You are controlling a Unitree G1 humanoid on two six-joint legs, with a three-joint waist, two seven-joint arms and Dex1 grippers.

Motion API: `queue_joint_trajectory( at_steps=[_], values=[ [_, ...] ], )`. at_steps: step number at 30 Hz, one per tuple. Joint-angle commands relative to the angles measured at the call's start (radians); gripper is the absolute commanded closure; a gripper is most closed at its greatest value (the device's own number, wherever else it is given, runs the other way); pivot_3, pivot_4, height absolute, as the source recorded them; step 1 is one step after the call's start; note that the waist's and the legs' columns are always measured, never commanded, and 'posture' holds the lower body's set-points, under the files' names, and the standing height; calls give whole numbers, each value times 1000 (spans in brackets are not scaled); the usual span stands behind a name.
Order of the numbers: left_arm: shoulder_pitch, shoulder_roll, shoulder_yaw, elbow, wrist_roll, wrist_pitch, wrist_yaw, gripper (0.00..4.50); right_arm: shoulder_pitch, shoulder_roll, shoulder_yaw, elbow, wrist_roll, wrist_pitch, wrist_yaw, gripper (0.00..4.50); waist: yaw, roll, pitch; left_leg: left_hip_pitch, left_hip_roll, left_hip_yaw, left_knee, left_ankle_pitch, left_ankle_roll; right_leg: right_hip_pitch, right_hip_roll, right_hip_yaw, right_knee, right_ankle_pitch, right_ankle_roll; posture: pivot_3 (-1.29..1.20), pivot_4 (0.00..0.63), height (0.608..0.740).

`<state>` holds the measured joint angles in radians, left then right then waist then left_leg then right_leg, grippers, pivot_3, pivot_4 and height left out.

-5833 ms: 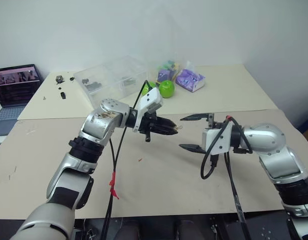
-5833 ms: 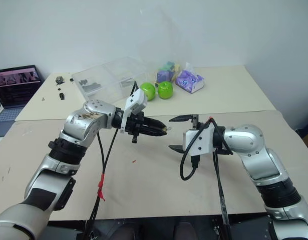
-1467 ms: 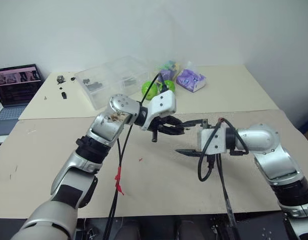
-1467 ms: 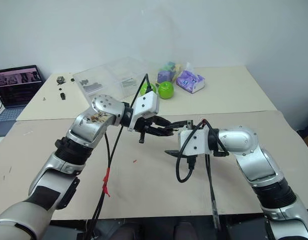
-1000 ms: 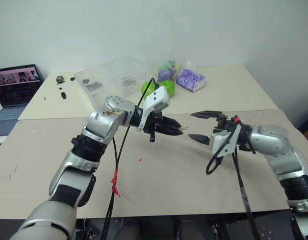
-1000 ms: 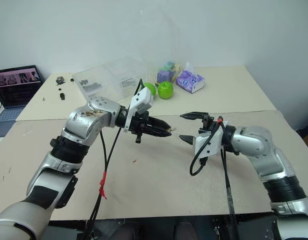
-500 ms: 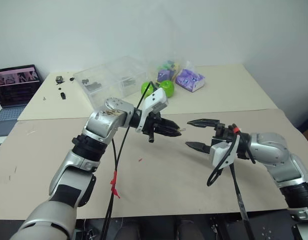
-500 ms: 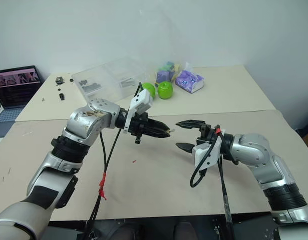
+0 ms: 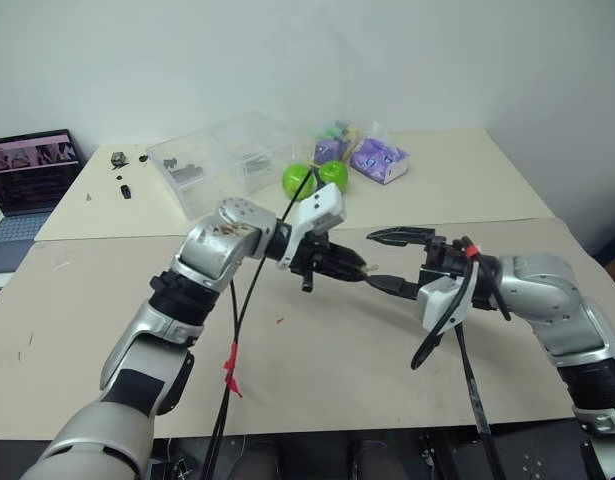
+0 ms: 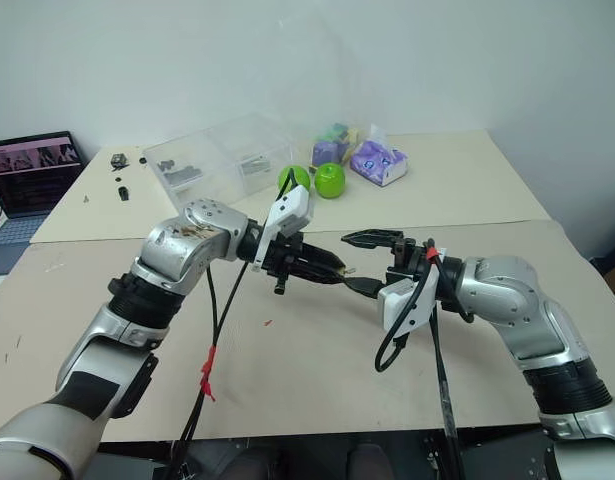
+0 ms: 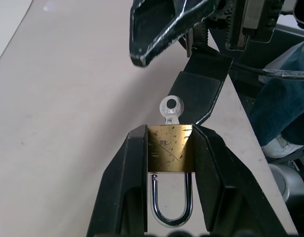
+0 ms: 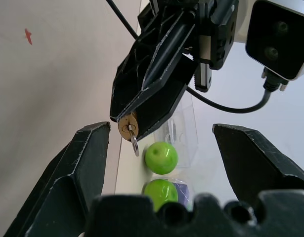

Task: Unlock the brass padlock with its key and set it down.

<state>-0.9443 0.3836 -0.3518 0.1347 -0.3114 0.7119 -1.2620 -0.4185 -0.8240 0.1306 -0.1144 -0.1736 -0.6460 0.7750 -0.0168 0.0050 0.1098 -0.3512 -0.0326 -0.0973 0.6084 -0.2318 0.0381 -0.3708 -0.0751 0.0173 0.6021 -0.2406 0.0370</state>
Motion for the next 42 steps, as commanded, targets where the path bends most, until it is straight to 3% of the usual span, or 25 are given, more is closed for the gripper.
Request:
queue_joint_trajectory(
  at_steps=[1,8,11,15,20,31,32,36,42],
  values=[
    [-46,5,2,-1,8,-38,-16,3700,-9,9,-4,-21,14,-2,-9,559,0,0,0,0,0,0,0,0,0,0,0,0,0,0,0,0,150,740],
    [-60,10,-10,36,28,-81,-31,3700,14,9,2,-37,23,0,-5,559,0,0,0,0,0,0,0,0,0,0,0,0,0,0,0,0,150,740],
    [-67,7,-11,55,36,-95,-33,3700,14,10,2,-41,27,2,-3,1217,0,0,0,0,0,0,0,0,0,0,0,0,0,0,0,0,150,740],
    [-74,1,-9,66,40,-102,-38,3700,11,10,0,-39,28,2,-2,2717,0,0,0,0,0,0,0,0,0,0,0,0,0,0,0,0,150,740],
    [-75,-3,-11,70,41,-106,-36,3700,8,13,-5,-40,22,0,-5,4279,-1,0,0,0,0,0,0,0,0,0,0,0,0,0,0,0,150,740],
    [-77,-5,-13,80,47,-117,-39,3700,3,25,-8,-37,15,5,-20,4310,0,0,0,0,0,0,0,0,0,0,0,0,0,0,0,0,150,740],
    [-77,-5,-13,80,48,-117,-39,3700,2,26,-9,-36,20,6,-20,3306,0,0,0,0,0,0,0,0,0,0,0,0,0,0,0,0,150,740],
    [-77,-8,-11,81,48,-115,-38,3700,-7,28,-9,-28,-11,-2,-28,2063,-1,0,0,0,0,0,0,0,0,0,0,0,0,0,0,0,150,740],
    [-67,-21,-9,65,41,-95,-24,3700,-4,31,-1,-27,-26,-6,-38,2063,0,0,0,0,0,0,0,0,0,0,0,0,0,0,0,0,150,740]
  ],
)
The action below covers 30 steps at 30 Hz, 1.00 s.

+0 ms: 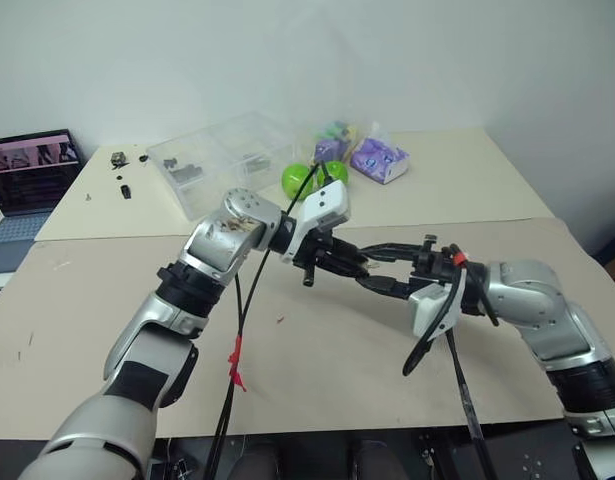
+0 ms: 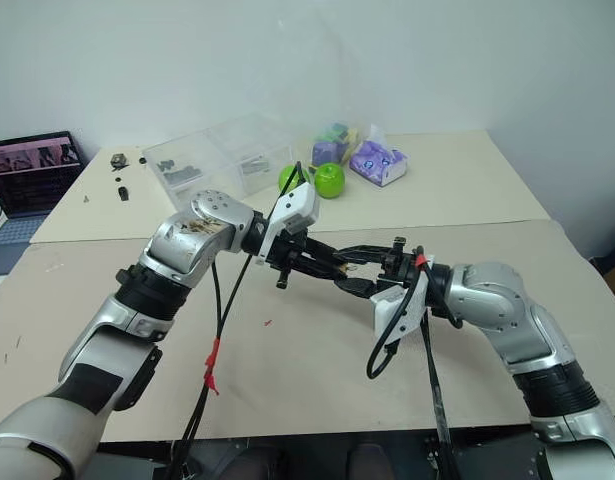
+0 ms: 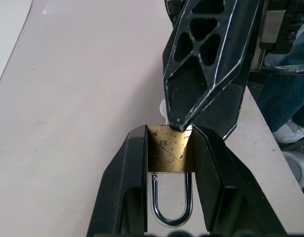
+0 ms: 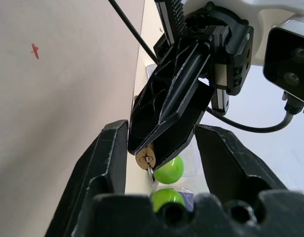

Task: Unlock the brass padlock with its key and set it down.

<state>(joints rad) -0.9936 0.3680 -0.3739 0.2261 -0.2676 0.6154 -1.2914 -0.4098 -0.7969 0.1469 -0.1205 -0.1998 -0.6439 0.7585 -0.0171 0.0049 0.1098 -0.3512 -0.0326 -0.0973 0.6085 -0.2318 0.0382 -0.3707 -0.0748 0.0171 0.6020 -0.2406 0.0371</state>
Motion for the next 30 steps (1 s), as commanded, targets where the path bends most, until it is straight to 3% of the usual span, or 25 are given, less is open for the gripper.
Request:
queue_joint_trajectory(
  at_steps=[1,30],
  values=[
    [-18,-7,14,-28,-4,3,6,3700,-12,4,-17,-20,-1,-9,-23,2063,0,0,0,0,0,0,0,0,0,0,0,0,0,0,0,0,150,740],
    [-26,20,15,-61,-11,36,-19,3700,0,-10,-15,58,-47,-98,-64,2063,-1,0,0,0,0,0,0,0,0,0,0,0,0,0,0,0,150,740]
  ],
)
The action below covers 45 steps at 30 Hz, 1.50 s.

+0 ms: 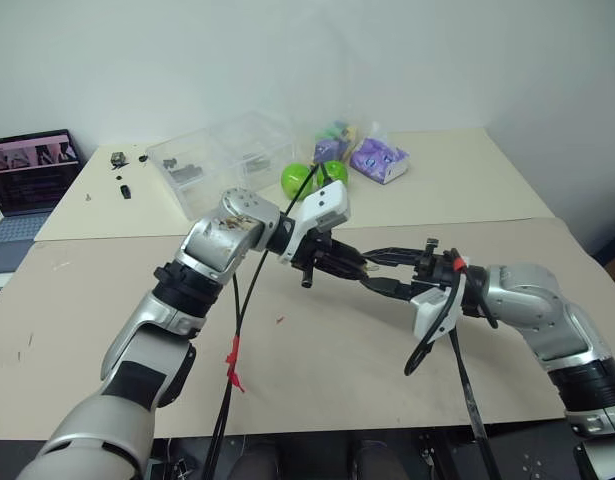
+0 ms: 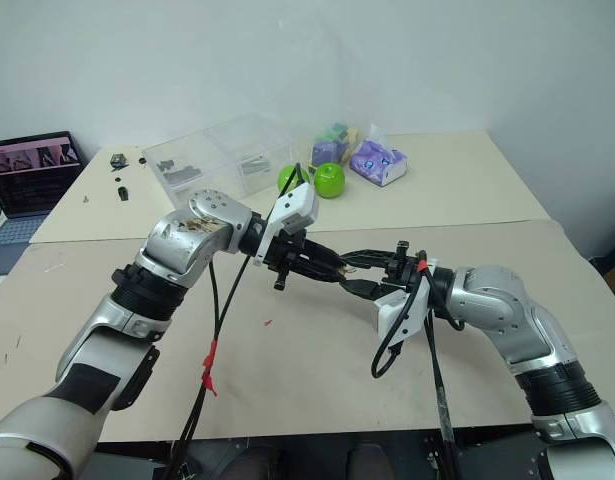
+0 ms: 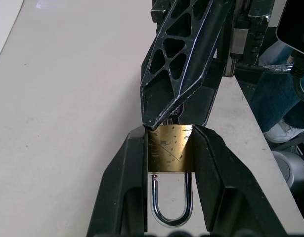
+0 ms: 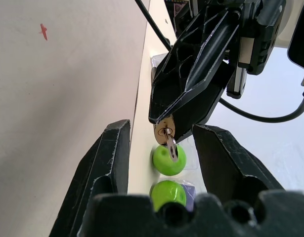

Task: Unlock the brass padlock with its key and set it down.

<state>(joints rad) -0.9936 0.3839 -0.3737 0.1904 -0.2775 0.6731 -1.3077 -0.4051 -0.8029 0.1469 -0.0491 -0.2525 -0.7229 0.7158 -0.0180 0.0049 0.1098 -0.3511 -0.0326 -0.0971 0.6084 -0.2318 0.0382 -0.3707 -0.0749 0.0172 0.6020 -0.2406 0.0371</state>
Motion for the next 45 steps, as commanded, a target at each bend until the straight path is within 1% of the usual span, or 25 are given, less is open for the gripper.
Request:
queue_joint_trajectory(
  at_steps=[1,8,9,10,14,15,33,34,35,36,38,42,45],
  values=[
    [-26,4,14,-25,-1,-22,-2,3700,-5,-3,-15,-14,6,-19,-22,2063,0,0,0,0,0,0,0,0,0,0,0,0,0,0,0,0,150,740],
    [-26,-4,10,-24,-1,-27,1,3700,-8,4,-14,-32,17,-7,-19,2063,0,0,0,0,0,0,0,0,0,0,0,0,0,0,0,0,150,740],
    [-27,-7,9,-22,-1,-27,2,3700,-9,4,-14,-33,19,-5,-19,2572,0,0,0,0,0,0,0,0,0,0,0,0,0,0,0,0,150,740],
    [-28,-9,9,-21,-1,-27,3,3700,-10,5,-16,-33,21,-4,-20,2820,0,0,0,0,0,0,0,0,0,0,0,0,0,0,0,0,150,740],
    [-28,-14,11,-19,-4,-20,5,3700,-13,12,-19,-41,22,3,-23,4197,0,0,0,0,0,0,0,0,0,0,0,0,0,0,0,0,150,740],
    [-27,-15,11,-20,-4,-18,5,3700,-14,14,-19,-44,23,5,-24,4399,0,0,0,0,0,0,0,0,0,0,0,0,0,0,0,0,150,740],
    [-31,-19,11,1,7,-37,8,3700,-29,21,-29,-59,15,19,-29,4406,0,0,0,0,0,0,0,0,0,0,0,0,0,0,0,0,150,740],
    [-31,-21,12,2,5,-34,9,2708,-29,20,-29,-60,16,20,-28,4406,0,0,0,0,0,0,0,0,0,0,0,0,0,0,0,0,150,740],
    [-31,-21,12,2,3,-29,8,2549,-29,19,-30,-61,17,21,-28,4406,0,0,0,0,0,0,0,0,0,0,0,0,0,0,0,0,150,740],
    [-31,-22,13,-1,-2,-22,6,2109,-29,19,-30,-62,17,22,-28,4406,0,0,0,0,0,0,0,0,0,0,0,0,0,0,0,0,150,740],
    [-30,-22,15,-7,-8,-14,8,1554,-28,18,-30,-63,17,23,-27,4406,0,0,0,0,0,0,0,0,0,0,0,0,0,0,0,0,150,740],
    [-30,-18,11,-15,-5,-15,7,208,-27,18,-29,-65,18,27,-28,4406,0,0,0,0,0,0,0,0,0,0,0,0,0,0,0,0,150,740],
    [-38,-13,22,-25,-14,3,7,208,-23,16,-26,-55,15,23,-30,4406,0,0,0,0,0,0,0,0,0,0,0,0,0,0,0,0,150,740]
  ],
)
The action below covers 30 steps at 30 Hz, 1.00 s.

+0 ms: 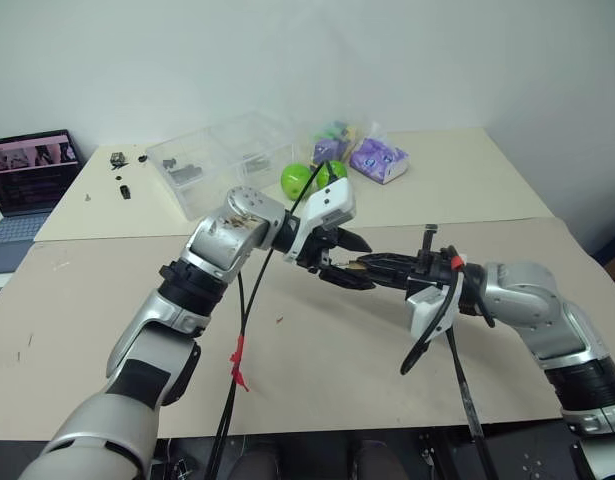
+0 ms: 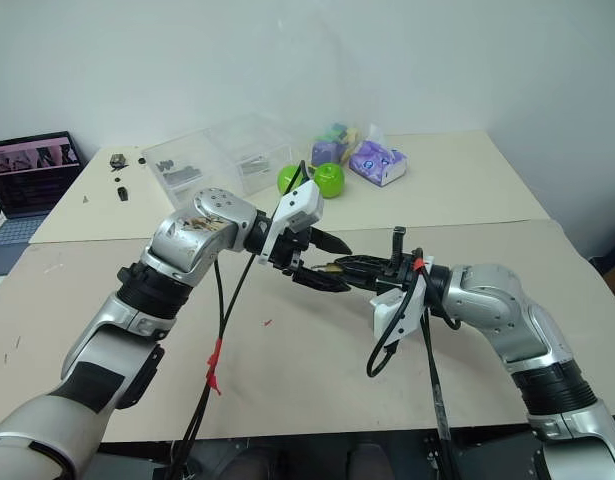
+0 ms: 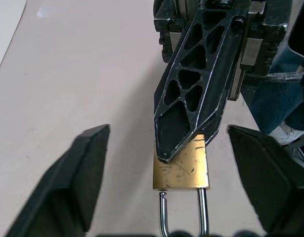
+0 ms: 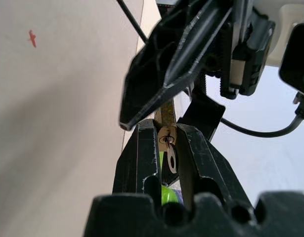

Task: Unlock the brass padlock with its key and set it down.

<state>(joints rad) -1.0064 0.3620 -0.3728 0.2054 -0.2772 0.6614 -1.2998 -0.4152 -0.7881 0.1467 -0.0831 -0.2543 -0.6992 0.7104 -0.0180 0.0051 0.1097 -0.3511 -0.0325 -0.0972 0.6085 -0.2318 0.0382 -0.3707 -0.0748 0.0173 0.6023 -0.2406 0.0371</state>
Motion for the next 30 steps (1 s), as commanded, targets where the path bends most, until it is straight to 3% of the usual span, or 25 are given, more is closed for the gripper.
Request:
queue_joint_trajectory(
  at_steps=[1,13,18,25,30],
  values=[
    [-30,11,28,-42,-17,18,2,208,-11,0,-26,-14,16,-3,-25,4406,0,0,0,0,0,0,0,0,0,0,0,0,0,0,0,0,150,740],
    [-101,92,174,27,-37,40,63,208,1,-46,-36,206,-25,-99,-80,4406,-5,0,0,1,0,0,0,0,0,0,0,0,0,0,0,0,150,740],
    [-35,131,172,9,-22,16,72,1745,-30,-48,-39,226,-1,-92,-85,4406,-9,0,0,1,0,0,0,0,0,0,0,1,1,0,0,0,150,740],
    [40,118,172,-51,-46,57,107,4465,-30,-33,-26,249,-33,-109,-117,4406,-11,0,0,1,0,0,0,0,0,0,0,1,1,0,0,0,150,740],
    [65,88,158,-103,-66,90,133,4465,-31,-31,-27,244,-26,-111,-124,4406,-9,0,0,1,-1,0,0,0,0,0,-1,1,0,0,0,0,150,740]
  ],
)
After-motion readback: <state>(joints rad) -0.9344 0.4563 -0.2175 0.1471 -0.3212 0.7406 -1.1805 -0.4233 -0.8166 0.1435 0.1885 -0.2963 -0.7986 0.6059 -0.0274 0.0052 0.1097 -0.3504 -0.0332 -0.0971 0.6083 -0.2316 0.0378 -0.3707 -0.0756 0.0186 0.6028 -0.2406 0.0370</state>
